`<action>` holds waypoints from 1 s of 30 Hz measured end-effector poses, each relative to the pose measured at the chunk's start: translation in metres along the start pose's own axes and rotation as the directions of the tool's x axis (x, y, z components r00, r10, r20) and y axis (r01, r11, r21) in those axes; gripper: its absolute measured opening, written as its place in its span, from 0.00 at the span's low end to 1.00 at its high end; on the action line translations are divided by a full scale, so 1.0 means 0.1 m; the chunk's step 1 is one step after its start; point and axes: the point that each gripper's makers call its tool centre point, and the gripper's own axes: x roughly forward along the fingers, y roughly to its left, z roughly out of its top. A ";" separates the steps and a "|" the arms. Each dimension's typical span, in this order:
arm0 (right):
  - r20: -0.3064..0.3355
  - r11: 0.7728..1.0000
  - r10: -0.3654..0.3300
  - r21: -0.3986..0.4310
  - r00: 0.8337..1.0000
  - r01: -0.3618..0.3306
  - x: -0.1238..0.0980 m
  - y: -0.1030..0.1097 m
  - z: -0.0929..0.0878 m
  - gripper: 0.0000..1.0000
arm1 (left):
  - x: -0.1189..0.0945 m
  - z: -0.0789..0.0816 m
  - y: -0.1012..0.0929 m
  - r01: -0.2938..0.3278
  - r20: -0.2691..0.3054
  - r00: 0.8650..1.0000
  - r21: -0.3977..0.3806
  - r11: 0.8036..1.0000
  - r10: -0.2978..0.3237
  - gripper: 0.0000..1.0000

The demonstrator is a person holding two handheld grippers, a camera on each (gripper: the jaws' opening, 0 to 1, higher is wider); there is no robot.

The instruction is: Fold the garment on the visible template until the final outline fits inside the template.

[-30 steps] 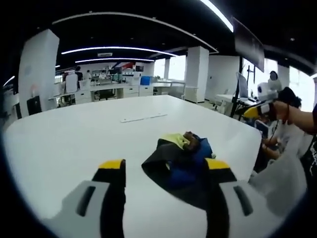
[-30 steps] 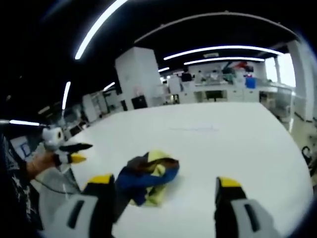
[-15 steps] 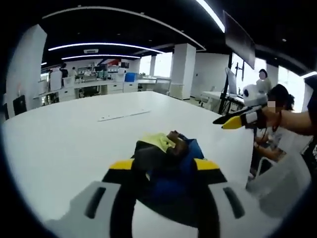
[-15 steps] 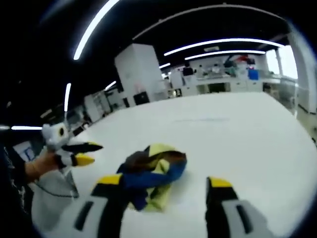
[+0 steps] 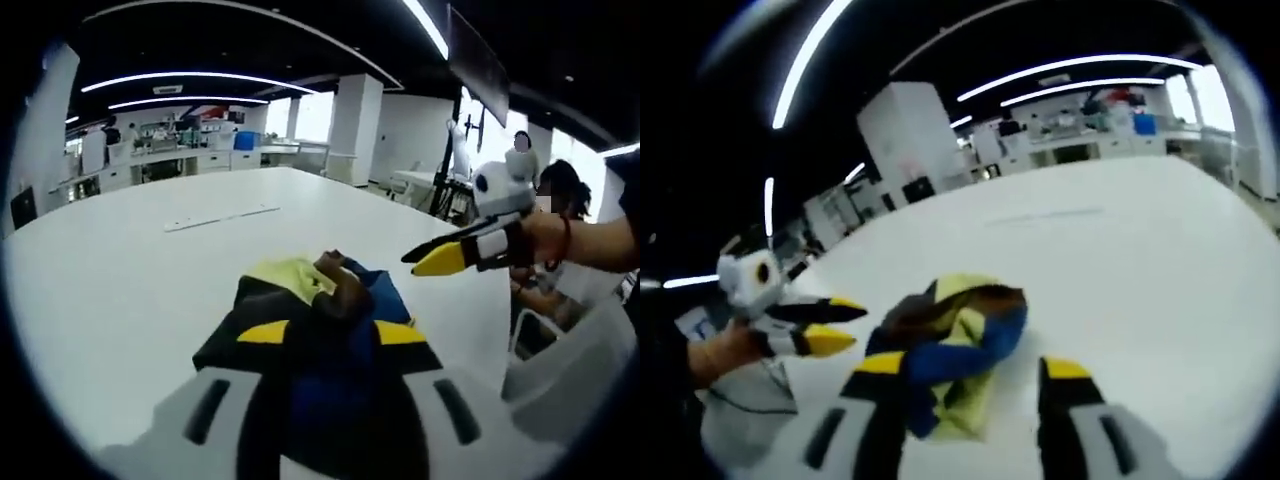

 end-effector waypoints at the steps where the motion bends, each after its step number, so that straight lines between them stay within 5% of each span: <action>1: -0.002 1.000 0.001 0.016 1.000 -0.001 0.02 0.00 -0.02 0.47 | 0.02 -0.01 -0.02 0.000 -0.007 1.000 0.000 1.000 0.000 0.26; 12: 0.007 0.985 0.022 0.169 1.000 -0.023 0.17 0.08 -0.16 0.32 | 0.26 -0.15 -0.03 0.026 -0.052 0.998 -0.033 0.999 -0.028 0.21; 20: 0.041 0.978 0.021 0.204 0.999 -0.029 0.22 0.07 -0.11 0.19 | 0.32 -0.19 -0.10 0.066 -0.071 0.995 -0.050 0.997 -0.069 0.05; 30: 0.060 0.982 0.009 0.189 0.998 -0.020 0.20 0.09 -0.05 0.01 | 0.28 -0.12 -0.07 0.047 -0.049 0.998 -0.002 0.999 -0.047 0.00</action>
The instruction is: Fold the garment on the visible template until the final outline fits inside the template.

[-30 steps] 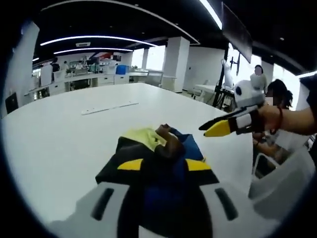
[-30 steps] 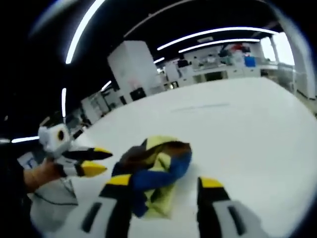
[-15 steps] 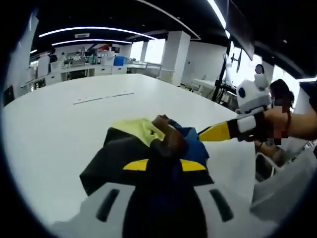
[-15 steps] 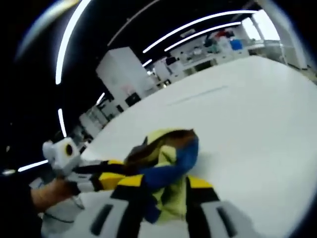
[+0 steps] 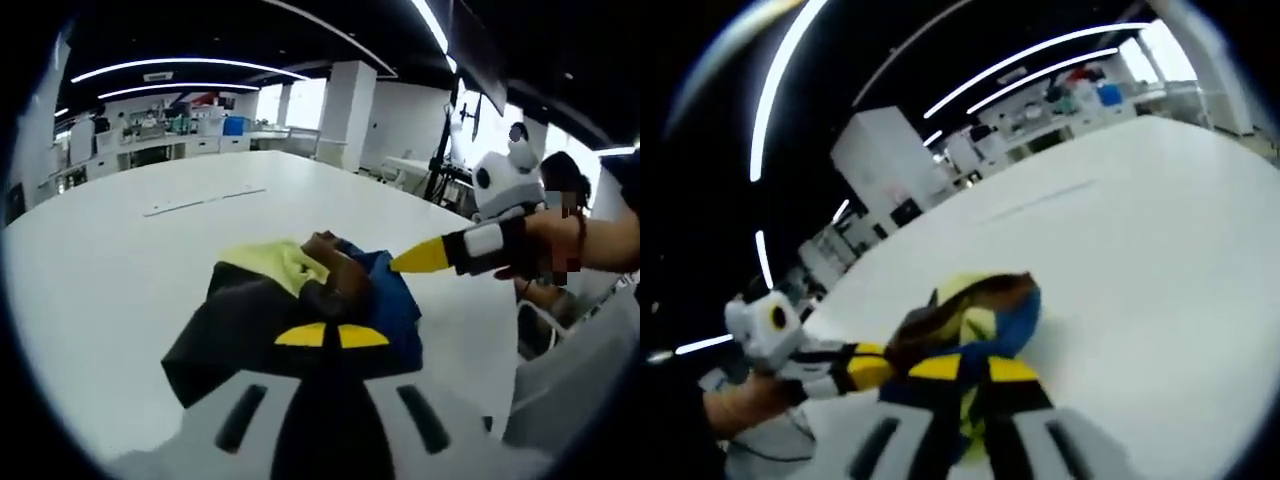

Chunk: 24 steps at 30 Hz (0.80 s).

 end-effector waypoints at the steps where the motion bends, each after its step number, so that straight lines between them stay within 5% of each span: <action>1: 0.005 1.000 0.001 -0.008 1.000 -0.001 -0.01 0.01 0.01 0.00 | -0.01 0.01 0.02 0.002 0.008 1.000 -0.005 1.000 -0.002 0.00; 7: 0.022 0.999 0.022 -0.038 1.000 -0.021 -0.09 0.12 0.11 0.00 | -0.04 0.14 0.03 -0.003 0.050 0.999 0.006 1.000 0.002 0.00; 12: 0.045 0.997 0.023 -0.076 0.999 -0.020 -0.17 0.14 0.26 0.00 | -0.19 0.40 0.14 -0.075 0.131 0.989 0.039 0.996 0.070 0.00; 24: 0.027 0.969 0.015 -0.246 1.000 -0.008 -0.35 0.19 0.78 0.00 | -0.58 0.97 0.60 -0.156 0.276 0.944 -0.111 0.982 0.181 0.00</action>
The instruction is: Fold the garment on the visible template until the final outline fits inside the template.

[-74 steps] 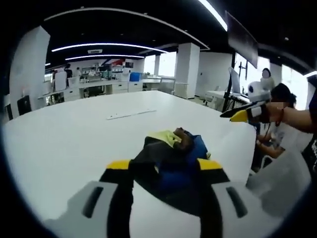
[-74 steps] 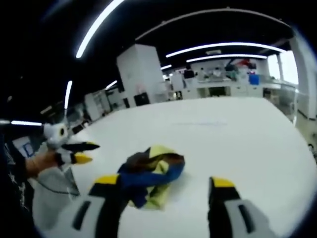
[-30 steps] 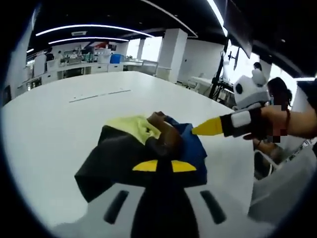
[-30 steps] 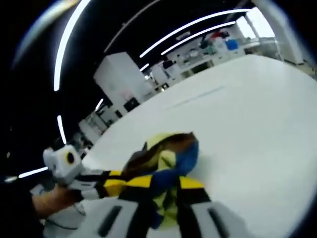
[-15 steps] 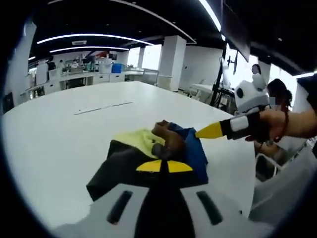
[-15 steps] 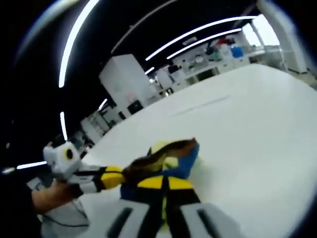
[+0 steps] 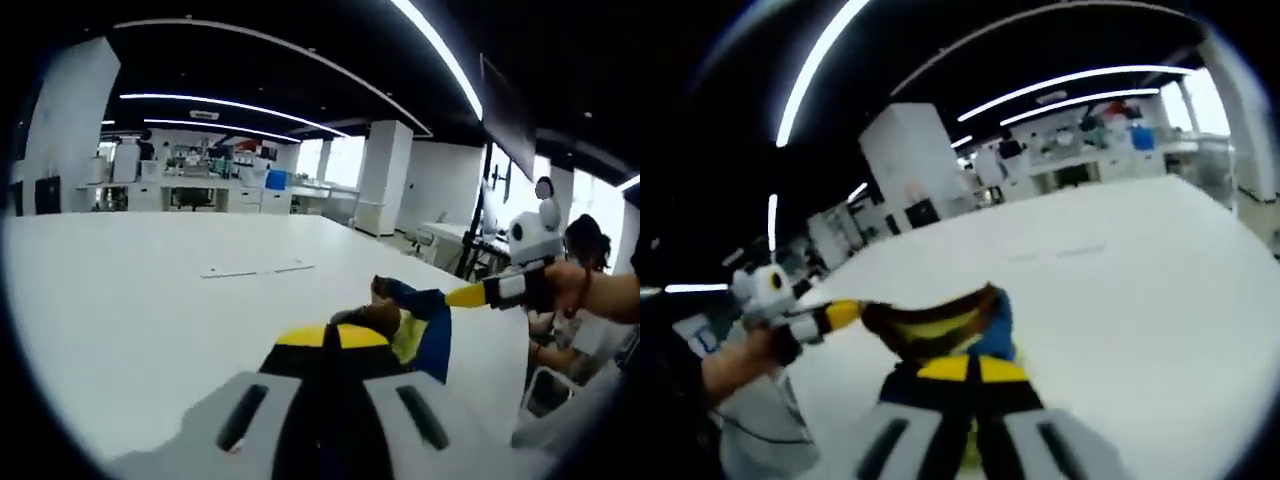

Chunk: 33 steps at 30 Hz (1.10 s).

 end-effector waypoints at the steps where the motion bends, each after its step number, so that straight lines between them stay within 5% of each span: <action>1: 0.002 1.000 -0.004 -0.011 1.000 0.004 -0.01 -0.01 0.04 0.00 | 0.00 0.07 0.04 -0.007 0.010 1.000 0.000 1.000 0.007 0.00; 5: 0.018 0.998 -0.028 -0.061 0.999 0.029 0.00 -0.09 0.26 0.00 | 0.07 0.38 0.12 -0.018 0.049 0.999 0.016 1.000 0.017 0.00; 10: 0.042 0.992 -0.061 -0.113 0.997 0.065 0.04 -0.21 0.51 0.00 | 0.24 0.59 0.21 -0.035 0.037 0.999 0.086 0.996 0.031 0.00; 15: 0.068 0.981 -0.130 -0.139 0.989 0.139 0.09 -0.45 0.74 0.00 | 0.46 0.72 0.29 -0.033 0.046 0.998 0.057 0.998 0.030 0.00; 16: 0.074 0.979 -0.138 -0.144 0.988 0.147 0.10 -0.48 0.78 0.00 | 0.50 0.70 0.34 -0.052 0.030 0.998 -0.002 0.999 0.052 0.00; 22: 0.057 0.957 -0.208 -0.196 0.976 0.215 0.33 -0.79 0.87 0.00 | 0.75 0.66 0.60 -0.091 0.025 0.995 -0.037 0.995 0.092 0.00; 33: -0.018 0.933 -0.307 -0.201 0.951 0.298 0.92 -1.38 0.63 0.00 | 1.32 0.27 1.11 -0.158 -0.021 0.987 -0.071 0.985 0.157 0.00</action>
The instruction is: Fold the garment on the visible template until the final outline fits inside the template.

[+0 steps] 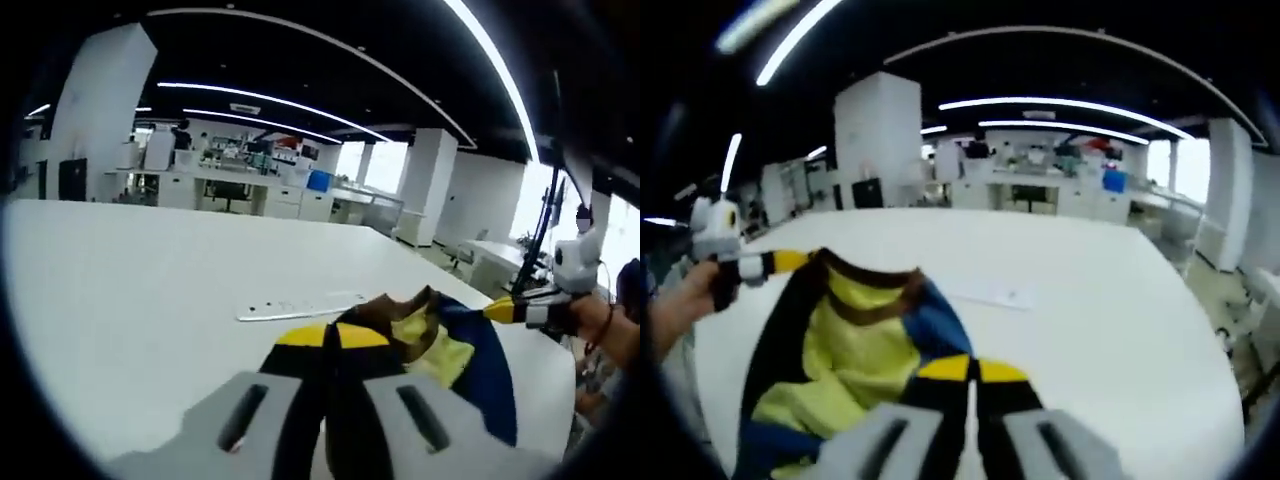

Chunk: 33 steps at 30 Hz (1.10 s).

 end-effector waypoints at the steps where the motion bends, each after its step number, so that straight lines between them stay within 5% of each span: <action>1: -0.007 1.000 -0.006 -0.009 1.000 0.005 0.06 -0.02 -0.02 0.00 | 0.04 -0.02 0.02 0.006 0.001 1.000 -0.004 1.000 -0.006 0.00; 10: -0.057 1.000 -0.028 0.007 0.998 0.028 0.51 -0.15 -0.26 0.00 | 0.42 -0.46 0.33 -0.035 -0.107 0.994 0.019 0.999 0.037 0.00; 18: -0.140 0.999 -0.037 0.025 0.989 0.041 0.79 -0.20 -0.57 0.00 | 0.58 -0.81 0.47 -0.077 -0.162 0.985 -0.062 0.995 0.066 0.00; 26: -0.151 0.998 -0.024 0.060 0.988 0.034 0.85 -0.18 -0.65 0.00 | 0.63 -0.88 0.67 -0.097 -0.171 0.981 -0.028 0.995 0.091 0.00; 28: -0.132 0.993 0.026 0.116 0.991 -0.010 0.85 -0.08 -0.61 0.00 | 0.59 -0.88 0.65 -0.098 -0.170 0.981 -0.021 0.995 0.093 0.04; 33: -0.116 0.990 0.043 0.141 0.992 -0.026 0.78 -0.04 -0.52 0.24 | 0.48 -0.83 0.53 -0.064 -0.179 0.981 0.040 0.997 0.070 0.21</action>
